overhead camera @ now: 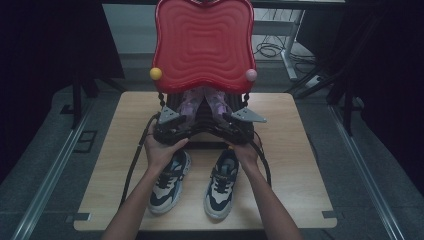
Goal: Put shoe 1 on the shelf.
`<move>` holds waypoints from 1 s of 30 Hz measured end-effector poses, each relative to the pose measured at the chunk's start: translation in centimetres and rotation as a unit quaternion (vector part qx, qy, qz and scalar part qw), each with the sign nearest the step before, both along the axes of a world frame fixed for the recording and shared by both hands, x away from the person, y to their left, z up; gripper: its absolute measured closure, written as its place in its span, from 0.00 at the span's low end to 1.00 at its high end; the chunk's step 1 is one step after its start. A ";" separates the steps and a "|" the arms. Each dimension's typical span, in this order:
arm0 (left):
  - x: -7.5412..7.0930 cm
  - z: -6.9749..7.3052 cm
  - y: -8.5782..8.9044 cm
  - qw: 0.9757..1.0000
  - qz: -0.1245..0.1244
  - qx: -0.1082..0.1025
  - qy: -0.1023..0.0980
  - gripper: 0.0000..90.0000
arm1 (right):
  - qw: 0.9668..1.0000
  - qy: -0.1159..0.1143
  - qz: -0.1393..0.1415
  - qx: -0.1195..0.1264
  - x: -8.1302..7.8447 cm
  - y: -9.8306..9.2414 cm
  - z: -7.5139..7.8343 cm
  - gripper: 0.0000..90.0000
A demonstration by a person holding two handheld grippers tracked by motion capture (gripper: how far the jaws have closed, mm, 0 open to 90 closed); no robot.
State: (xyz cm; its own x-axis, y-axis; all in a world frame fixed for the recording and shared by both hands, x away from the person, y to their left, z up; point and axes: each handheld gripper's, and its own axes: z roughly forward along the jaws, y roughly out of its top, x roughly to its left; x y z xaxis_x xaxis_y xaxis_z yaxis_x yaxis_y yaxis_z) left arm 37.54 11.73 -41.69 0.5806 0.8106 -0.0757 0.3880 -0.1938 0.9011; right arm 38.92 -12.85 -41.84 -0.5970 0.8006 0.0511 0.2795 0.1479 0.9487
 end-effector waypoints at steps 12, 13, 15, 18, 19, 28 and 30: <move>-1.2 0.0 0.8 1.000 -0.005 0.001 0.004 0.55 | 1.000 -0.003 0.023 0.002 -1.4 -1.3 -0.2 0.63; -1.2 0.0 0.8 1.000 -0.007 0.001 0.006 0.55 | 1.000 -0.003 0.026 0.004 -1.6 -1.4 -0.2 0.63; -1.5 0.1 0.8 1.000 -0.010 0.002 0.009 0.55 | 1.000 -0.005 0.030 0.003 -1.9 -1.7 -0.1 0.63; -2.0 0.0 1.0 1.000 -0.012 0.006 0.014 0.55 | 0.999 -0.005 0.037 0.002 -2.5 -2.1 -0.1 0.62; -2.2 -0.1 1.0 1.000 -0.013 0.007 0.015 0.55 | 0.999 -0.006 0.039 0.004 -2.7 -2.2 -0.2 0.62; -4.2 -1.1 2.0 0.999 -0.023 0.003 0.033 0.53 | 0.998 -0.005 0.055 0.013 -4.5 -3.7 -0.6 0.61; -4.5 -1.3 2.2 0.999 -0.024 0.001 0.037 0.53 | 0.998 -0.006 0.056 0.011 -4.9 -3.9 -0.8 0.61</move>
State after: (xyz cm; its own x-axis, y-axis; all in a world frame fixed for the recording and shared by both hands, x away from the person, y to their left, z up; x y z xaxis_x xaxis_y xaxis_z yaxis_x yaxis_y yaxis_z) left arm 33.03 13.96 -42.98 0.6115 0.7823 -0.1184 0.4440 -0.2154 0.8698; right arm 34.04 -16.75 -42.63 -0.6836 0.7273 0.0613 0.2516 0.1560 0.9552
